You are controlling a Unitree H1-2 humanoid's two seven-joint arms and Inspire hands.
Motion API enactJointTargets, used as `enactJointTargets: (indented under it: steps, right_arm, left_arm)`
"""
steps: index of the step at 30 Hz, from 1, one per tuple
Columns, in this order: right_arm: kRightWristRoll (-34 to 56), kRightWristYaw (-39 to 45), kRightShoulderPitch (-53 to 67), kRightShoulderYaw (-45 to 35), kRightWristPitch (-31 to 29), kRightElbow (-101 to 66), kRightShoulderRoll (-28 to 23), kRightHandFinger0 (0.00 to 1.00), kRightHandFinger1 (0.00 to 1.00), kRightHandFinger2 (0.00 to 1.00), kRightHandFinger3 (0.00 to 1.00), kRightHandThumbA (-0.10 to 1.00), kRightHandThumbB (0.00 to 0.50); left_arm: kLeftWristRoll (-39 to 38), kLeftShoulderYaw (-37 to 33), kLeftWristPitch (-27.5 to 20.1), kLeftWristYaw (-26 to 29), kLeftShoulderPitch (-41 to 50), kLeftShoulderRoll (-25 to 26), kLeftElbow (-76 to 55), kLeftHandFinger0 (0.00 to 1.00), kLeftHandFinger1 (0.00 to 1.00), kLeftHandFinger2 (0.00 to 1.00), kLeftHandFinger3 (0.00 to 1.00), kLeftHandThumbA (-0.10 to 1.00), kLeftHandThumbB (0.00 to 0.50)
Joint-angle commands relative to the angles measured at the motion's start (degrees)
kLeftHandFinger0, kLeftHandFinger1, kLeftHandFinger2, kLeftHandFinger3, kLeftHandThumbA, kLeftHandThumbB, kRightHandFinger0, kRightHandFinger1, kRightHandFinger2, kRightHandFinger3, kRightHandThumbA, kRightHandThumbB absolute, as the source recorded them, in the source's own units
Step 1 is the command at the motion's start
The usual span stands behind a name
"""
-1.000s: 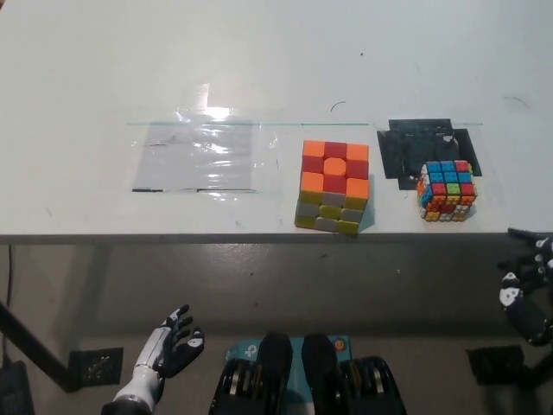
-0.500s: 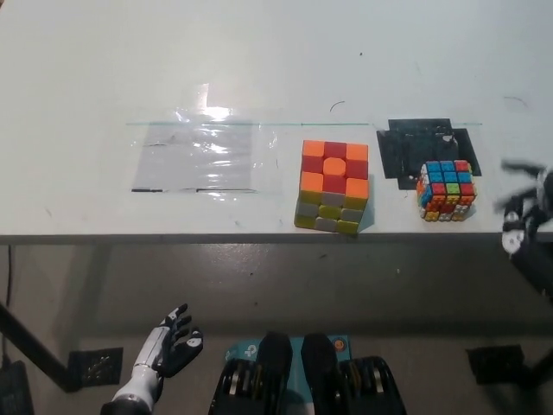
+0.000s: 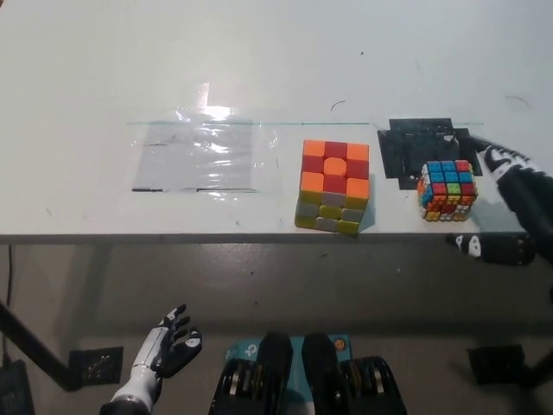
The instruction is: The robot uses its right hand to pick up the small cube kept on the middle on the desk and place it on the bigger cube kept next to it
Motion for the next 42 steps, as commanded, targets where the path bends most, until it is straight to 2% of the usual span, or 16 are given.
enactJointTargets:
  steps: [1,7,10,14,18,23,27,30,37,42]
  right_arm:
    - [-1.32,2.7,-2.96,0.81,-0.17,1.6,-0.4,1.0,1.0,1.0,1.0,0.93,0.5]
    - [-1.11,2.14,-4.5,1.35,-2.27,6.68,0.63,1.0,1.0,1.0,1.0,0.98,0.5]
    - [0.0,2.01,-5.75,0.97,-2.86,9.16,1.37,1.0,1.0,1.0,1.0,0.93,0.5]
    - [0.34,2.18,-8.29,0.86,-3.65,11.27,2.01,1.0,1.0,1.0,1.0,0.92,0.5]
    - [-0.14,2.5,-9.65,1.13,-3.94,11.58,1.94,1.0,1.0,1.0,1.0,0.9,0.5]
    - [-0.82,2.79,-10.8,1.57,-4.21,12.15,1.66,1.0,1.0,1.0,1.0,0.89,0.5]
    - [-0.6,3.24,-11.75,1.6,-4.74,12.75,1.72,1.0,1.0,1.0,1.0,0.81,0.5]
    - [-1.04,3.52,-12.95,2.11,-5.04,13.38,1.96,1.0,1.0,1.0,1.0,0.8,0.498]
    - [-0.59,3.02,-14.09,3.4,-7.68,18.56,2.39,1.0,1.0,1.0,1.0,0.76,0.489]
    - [-0.04,1.35,-15.47,4.21,-11.64,27.6,2.88,1.0,1.0,1.0,1.0,0.74,0.472]
  left_arm:
    - [0.5,-0.26,-1.13,0.69,-0.39,0.6,-1.86,1.0,1.0,1.0,1.0,0.3,0.3]
    - [-0.05,-0.08,-1.61,0.14,-0.09,0.67,-1.34,1.0,1.0,1.0,1.0,0.3,0.3]
    - [-0.09,-0.07,-1.87,0.15,0.15,0.64,-1.46,1.0,1.0,1.0,1.0,0.27,0.289]
    - [-0.7,0.34,-1.67,0.0,0.13,0.41,-1.51,1.0,1.0,1.0,1.0,0.25,0.299]
    - [-0.09,-0.08,-2.0,0.01,0.25,0.7,-1.64,1.0,1.0,1.0,1.0,0.26,0.283]
    - [0.26,-0.22,-2.09,0.35,0.32,0.79,-1.07,1.0,1.0,1.0,1.0,0.29,0.303]
    - [0.53,-0.45,-1.53,0.37,1.07,0.66,-2.12,1.0,1.0,1.0,1.0,0.3,0.298]
    - [0.51,-0.41,-1.88,0.54,0.97,0.64,-1.81,1.0,1.0,1.0,1.0,0.3,0.299]
    - [-0.29,-0.06,-1.95,0.02,0.89,0.48,-2.21,1.0,1.0,1.0,1.0,0.26,0.286]
    - [0.42,-0.39,-1.8,0.44,0.71,0.64,-1.83,1.0,1.0,1.0,1.0,0.29,0.295]
